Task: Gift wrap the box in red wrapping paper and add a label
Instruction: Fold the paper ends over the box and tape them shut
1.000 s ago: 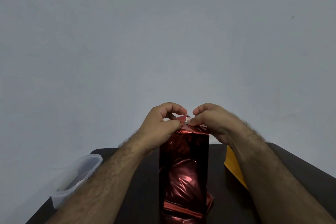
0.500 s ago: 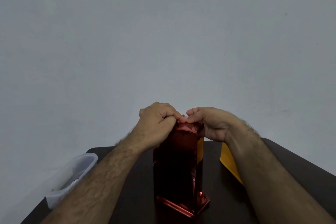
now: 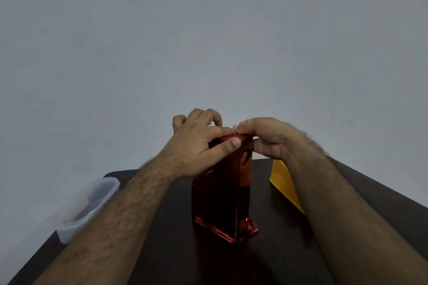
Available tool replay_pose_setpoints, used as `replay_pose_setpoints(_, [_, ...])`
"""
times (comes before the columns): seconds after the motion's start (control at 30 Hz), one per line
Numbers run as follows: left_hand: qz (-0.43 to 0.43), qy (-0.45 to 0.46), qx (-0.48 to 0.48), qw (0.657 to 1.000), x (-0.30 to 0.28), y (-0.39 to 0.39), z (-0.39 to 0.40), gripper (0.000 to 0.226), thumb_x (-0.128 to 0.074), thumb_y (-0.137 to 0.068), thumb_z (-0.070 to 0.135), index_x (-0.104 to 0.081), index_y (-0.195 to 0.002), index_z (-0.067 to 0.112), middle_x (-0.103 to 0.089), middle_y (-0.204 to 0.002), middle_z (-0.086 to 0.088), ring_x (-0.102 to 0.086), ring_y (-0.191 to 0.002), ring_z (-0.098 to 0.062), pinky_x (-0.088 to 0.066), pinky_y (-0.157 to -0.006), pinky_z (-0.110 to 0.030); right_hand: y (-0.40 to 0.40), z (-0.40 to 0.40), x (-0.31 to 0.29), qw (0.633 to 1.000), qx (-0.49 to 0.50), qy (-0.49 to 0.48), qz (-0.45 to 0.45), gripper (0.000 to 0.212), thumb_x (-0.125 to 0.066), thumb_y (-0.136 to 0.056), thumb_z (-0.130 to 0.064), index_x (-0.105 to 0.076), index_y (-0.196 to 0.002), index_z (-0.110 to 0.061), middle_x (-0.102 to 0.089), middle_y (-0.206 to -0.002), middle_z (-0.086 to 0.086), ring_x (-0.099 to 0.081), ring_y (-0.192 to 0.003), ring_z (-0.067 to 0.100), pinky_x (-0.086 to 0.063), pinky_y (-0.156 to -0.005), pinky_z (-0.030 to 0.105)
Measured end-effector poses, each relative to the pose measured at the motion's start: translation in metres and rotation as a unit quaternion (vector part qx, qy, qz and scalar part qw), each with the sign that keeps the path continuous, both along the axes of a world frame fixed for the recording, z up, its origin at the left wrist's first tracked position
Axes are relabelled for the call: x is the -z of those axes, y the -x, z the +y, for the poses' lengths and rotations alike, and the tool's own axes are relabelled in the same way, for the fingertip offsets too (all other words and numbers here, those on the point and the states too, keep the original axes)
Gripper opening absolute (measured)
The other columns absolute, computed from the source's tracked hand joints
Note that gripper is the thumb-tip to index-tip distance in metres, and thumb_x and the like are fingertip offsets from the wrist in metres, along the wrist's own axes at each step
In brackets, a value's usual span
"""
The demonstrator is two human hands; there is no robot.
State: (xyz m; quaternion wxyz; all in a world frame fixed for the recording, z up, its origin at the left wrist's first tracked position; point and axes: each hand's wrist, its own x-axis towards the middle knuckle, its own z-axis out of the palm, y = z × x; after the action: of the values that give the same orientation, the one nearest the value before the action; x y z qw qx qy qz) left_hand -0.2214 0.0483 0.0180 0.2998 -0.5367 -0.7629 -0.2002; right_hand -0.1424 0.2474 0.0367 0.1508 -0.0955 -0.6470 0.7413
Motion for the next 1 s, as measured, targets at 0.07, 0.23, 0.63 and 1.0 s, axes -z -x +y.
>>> replay_pose_setpoints(0.07, [0.011,-0.025,0.011,1.0,0.002,0.002,0.001,0.076,-0.014,-0.098,0.084,-0.072,-0.132,0.049,-0.046,-0.115,0.02,-0.037,-0.115,-0.005,-0.022,-0.106,-0.042,-0.003,-0.004,0.0,1.0,0.02,-0.007,0.0,0.007,-0.068,-0.095,0.006,-0.068,-0.088,0.004,-0.069,-0.073,0.011,-0.072,-0.062,0.019,-0.06,-0.057,0.029])
replay_pose_setpoints(0.23, [-0.018,-0.027,0.086,0.996,0.006,0.006,-0.001,0.092,-0.018,-0.09,0.094,-0.07,-0.138,0.036,-0.054,-0.109,0.017,-0.043,-0.11,-0.005,-0.025,-0.105,-0.034,-0.003,-0.008,0.0,0.998,0.066,-0.014,-0.014,0.008,-0.067,-0.09,0.009,-0.073,-0.096,0.007,-0.074,-0.08,0.013,-0.075,-0.069,0.024,-0.063,-0.062,0.038])
replay_pose_setpoints(0.63, [0.042,-0.008,0.046,0.998,0.0,-0.005,0.002,0.098,-0.029,-0.082,0.099,-0.073,-0.135,0.029,-0.059,-0.102,0.014,-0.05,-0.101,-0.009,-0.028,-0.1,-0.032,-0.01,-0.017,-0.002,0.992,0.12,-0.02,-0.027,0.015,-0.071,-0.088,0.004,-0.079,-0.1,0.001,-0.081,-0.103,0.012,-0.079,-0.089,0.023,-0.066,-0.084,0.041])
replay_pose_setpoints(1.0, [-0.01,0.022,0.046,0.999,-0.002,0.002,-0.008,0.098,-0.032,-0.074,0.104,-0.066,-0.142,0.042,-0.052,-0.11,0.018,-0.044,-0.107,-0.006,-0.027,-0.102,-0.035,-0.024,-0.02,-0.003,0.996,0.087,0.003,0.014,0.016,-0.07,-0.097,-0.012,-0.071,-0.11,-0.002,-0.065,-0.108,0.014,-0.071,-0.088,0.024,-0.064,-0.092,0.047])
